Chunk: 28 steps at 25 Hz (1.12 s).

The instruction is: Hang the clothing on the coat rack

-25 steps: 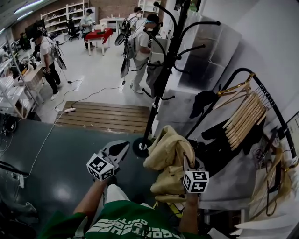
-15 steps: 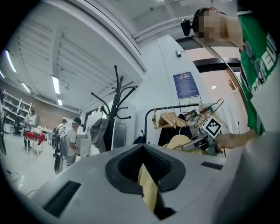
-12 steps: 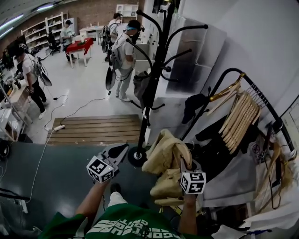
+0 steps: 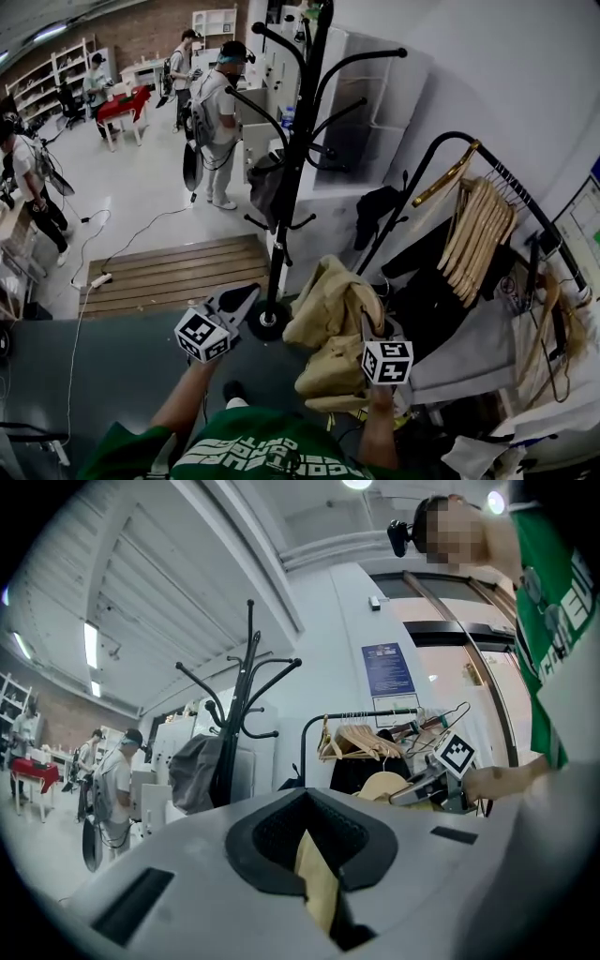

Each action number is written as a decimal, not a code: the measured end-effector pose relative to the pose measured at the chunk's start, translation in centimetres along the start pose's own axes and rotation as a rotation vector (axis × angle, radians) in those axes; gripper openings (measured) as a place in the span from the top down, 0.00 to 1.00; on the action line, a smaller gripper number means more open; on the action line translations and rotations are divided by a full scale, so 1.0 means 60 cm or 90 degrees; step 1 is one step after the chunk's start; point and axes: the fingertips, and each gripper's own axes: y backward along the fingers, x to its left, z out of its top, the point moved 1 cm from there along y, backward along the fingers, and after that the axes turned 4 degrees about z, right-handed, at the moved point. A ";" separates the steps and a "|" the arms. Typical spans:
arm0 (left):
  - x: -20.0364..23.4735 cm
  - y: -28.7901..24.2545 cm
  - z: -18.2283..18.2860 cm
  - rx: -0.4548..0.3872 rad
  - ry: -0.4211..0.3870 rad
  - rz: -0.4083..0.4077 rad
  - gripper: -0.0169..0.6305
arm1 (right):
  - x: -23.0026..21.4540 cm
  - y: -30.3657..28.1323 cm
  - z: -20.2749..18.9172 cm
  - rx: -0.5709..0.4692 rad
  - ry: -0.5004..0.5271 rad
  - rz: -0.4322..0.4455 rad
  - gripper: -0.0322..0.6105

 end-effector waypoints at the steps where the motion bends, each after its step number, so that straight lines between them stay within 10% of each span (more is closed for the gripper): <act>1: 0.006 -0.005 -0.001 0.000 0.001 -0.006 0.97 | 0.000 -0.004 0.002 0.001 -0.002 -0.006 0.84; 28: 0.088 -0.061 0.012 -0.001 -0.012 -0.030 0.97 | -0.024 -0.160 0.235 -0.060 0.034 0.014 0.84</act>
